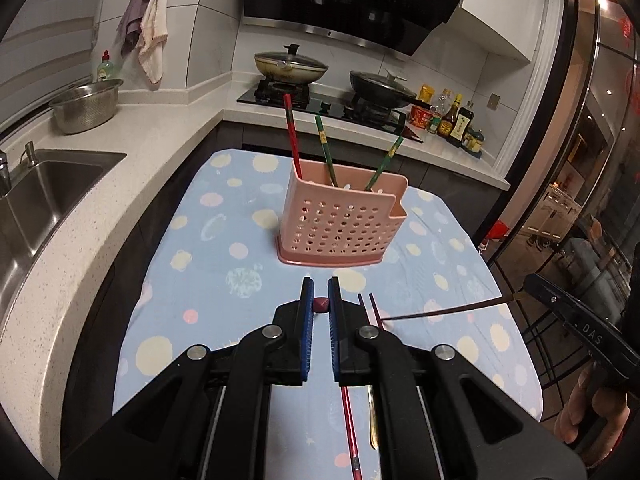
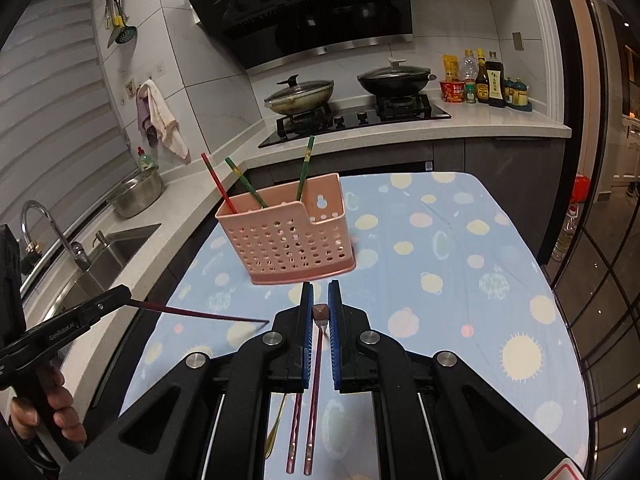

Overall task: Organize utensils
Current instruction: 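Lift both held chopsticks and carry them above the pink holder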

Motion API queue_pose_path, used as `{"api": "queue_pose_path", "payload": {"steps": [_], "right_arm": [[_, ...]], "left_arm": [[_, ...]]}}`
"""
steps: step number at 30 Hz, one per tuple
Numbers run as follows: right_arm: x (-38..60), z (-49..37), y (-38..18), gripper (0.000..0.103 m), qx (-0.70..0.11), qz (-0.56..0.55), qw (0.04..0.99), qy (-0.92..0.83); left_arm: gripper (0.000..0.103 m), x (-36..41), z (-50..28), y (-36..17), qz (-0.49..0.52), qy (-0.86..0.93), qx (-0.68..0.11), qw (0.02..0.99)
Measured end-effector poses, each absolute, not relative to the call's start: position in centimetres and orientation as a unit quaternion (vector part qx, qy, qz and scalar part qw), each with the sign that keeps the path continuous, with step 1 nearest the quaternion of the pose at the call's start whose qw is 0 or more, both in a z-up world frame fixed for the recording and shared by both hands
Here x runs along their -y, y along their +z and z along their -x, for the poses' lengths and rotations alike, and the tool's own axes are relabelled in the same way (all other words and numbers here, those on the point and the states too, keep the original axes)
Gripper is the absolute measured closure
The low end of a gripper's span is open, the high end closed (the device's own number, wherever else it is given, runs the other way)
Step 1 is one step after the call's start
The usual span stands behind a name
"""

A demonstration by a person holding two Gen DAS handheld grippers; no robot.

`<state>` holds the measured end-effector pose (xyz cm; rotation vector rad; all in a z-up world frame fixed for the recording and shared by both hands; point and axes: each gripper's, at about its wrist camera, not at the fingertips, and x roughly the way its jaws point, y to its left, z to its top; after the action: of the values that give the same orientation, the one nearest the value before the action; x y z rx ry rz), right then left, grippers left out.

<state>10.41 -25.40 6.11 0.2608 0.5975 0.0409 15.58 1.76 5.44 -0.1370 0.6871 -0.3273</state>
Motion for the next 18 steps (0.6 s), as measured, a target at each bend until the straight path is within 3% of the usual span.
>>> {"api": "queue_pose_path", "payload": {"steps": [18], "right_arm": [[27.5,-16.3,12.6,0.096,-0.218,-0.145,0.965,0.03]], "left_arm": [[0.096,-1.0,-21.1,13.1,0.085,-0.182,-0.255,0.946]]}}
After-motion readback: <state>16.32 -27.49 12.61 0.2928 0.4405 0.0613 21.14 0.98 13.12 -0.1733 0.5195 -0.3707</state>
